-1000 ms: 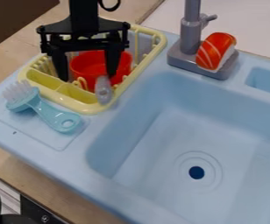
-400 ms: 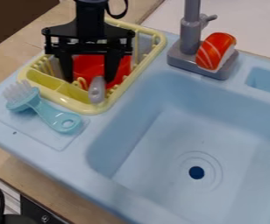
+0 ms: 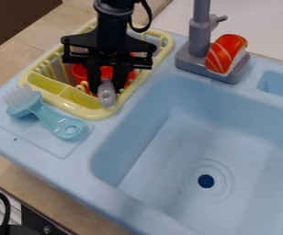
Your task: Place the red pot on the upper sink
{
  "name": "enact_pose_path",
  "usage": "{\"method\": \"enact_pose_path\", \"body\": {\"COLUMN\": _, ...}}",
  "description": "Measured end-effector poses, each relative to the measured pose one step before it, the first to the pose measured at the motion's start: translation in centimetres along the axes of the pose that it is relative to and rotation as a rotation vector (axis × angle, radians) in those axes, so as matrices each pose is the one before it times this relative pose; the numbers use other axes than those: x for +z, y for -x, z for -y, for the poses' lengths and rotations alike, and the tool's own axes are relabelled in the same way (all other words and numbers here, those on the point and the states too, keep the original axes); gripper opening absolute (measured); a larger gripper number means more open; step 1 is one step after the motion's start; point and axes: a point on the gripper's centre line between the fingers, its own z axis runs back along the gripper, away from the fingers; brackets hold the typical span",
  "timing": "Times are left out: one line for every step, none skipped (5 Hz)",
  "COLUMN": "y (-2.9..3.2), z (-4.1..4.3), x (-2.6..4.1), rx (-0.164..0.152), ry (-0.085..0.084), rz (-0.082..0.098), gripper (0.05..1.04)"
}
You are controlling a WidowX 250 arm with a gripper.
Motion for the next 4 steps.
{"method": "enact_pose_path", "body": {"y": 0.112, "z": -0.092, "x": -0.030, "rx": 0.0022, "ry": 0.0000, "rz": 0.0020, "gripper": 0.306}}
{"method": "enact_pose_path", "body": {"y": 0.357, "z": -0.346, "x": 0.671, "rx": -0.0067, "ry": 0.0127, "rz": 0.0103, "gripper": 0.306}}
{"method": "enact_pose_path", "body": {"y": 0.003, "z": -0.668, "x": 1.845, "rx": -0.0170, "ry": 0.0062, "rz": 0.0299, "gripper": 0.306}}
{"method": "enact_pose_path", "body": {"y": -0.017, "z": -0.464, "x": 0.967, "rx": -0.0068, "ry": -0.0240, "rz": 0.0125, "gripper": 0.305}}
